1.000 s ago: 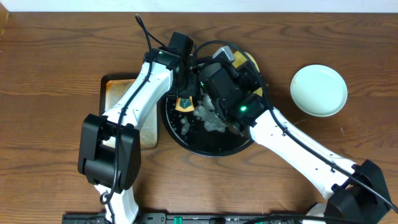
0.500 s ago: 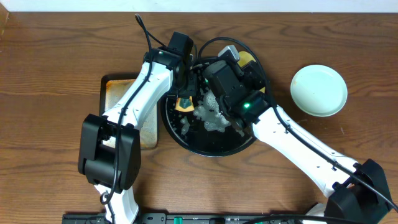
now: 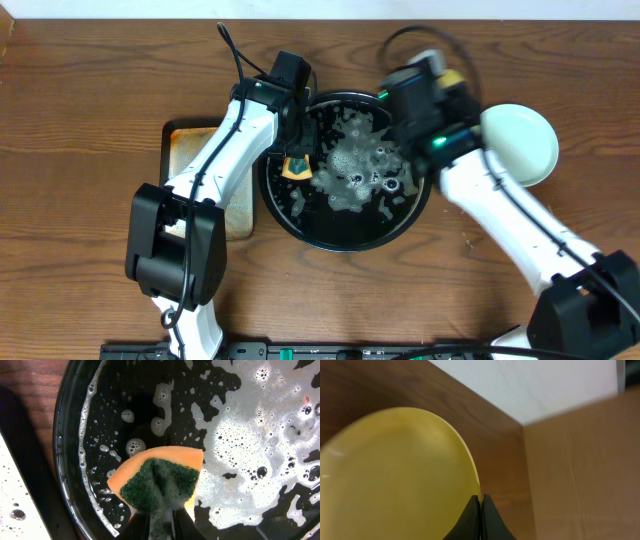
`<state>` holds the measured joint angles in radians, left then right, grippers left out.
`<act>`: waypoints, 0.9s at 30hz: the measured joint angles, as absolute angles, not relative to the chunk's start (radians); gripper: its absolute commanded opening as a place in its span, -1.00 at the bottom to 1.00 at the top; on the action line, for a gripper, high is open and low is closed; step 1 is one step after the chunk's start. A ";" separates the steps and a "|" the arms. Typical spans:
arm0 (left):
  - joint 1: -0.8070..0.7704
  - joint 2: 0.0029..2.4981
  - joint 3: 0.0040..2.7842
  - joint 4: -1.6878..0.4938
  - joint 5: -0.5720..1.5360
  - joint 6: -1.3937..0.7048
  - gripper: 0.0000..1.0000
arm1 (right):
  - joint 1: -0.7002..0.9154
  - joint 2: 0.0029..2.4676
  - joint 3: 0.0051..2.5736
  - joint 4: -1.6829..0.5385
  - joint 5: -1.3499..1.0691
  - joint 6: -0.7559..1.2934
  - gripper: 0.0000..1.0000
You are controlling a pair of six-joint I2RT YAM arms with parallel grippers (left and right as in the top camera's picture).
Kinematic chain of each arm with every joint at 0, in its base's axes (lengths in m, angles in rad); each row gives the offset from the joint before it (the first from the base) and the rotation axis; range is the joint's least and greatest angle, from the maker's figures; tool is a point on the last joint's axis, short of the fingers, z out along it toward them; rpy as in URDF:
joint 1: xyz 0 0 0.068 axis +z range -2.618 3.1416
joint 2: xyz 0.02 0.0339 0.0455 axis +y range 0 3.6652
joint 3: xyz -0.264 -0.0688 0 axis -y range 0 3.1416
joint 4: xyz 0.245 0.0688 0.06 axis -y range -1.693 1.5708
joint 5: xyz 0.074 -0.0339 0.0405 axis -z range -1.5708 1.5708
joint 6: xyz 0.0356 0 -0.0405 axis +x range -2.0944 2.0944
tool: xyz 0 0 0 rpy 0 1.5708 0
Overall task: Clean dirty plates on tray and stack at the side
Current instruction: 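Carry the yellow plate right and stack it on the blue plates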
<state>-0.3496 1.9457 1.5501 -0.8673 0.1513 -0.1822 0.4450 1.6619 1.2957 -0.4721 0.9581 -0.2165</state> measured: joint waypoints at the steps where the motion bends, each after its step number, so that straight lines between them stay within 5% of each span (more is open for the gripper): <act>1: -0.350 1.946 1.550 -0.867 0.151 -0.182 -0.74 | 0.414 1.662 1.296 -0.472 0.953 -0.212 -0.98; 14: -0.350 1.946 1.550 -0.867 0.151 -0.182 -0.72 | -0.031 1.662 1.296 -0.566 0.559 -0.096 -0.98; 20: -0.350 1.946 1.550 -0.867 0.151 -0.182 -0.76 | -0.096 1.661 1.296 -0.600 0.356 -0.038 -0.97; 25: -0.350 1.946 1.550 -0.874 0.151 -0.181 -0.81 | -0.085 1.630 1.296 -0.656 0.141 0.007 -0.31; 27: -0.350 1.945 1.550 -0.886 0.151 -0.182 -0.81 | -0.081 1.583 1.296 -0.675 0.043 0.022 -0.19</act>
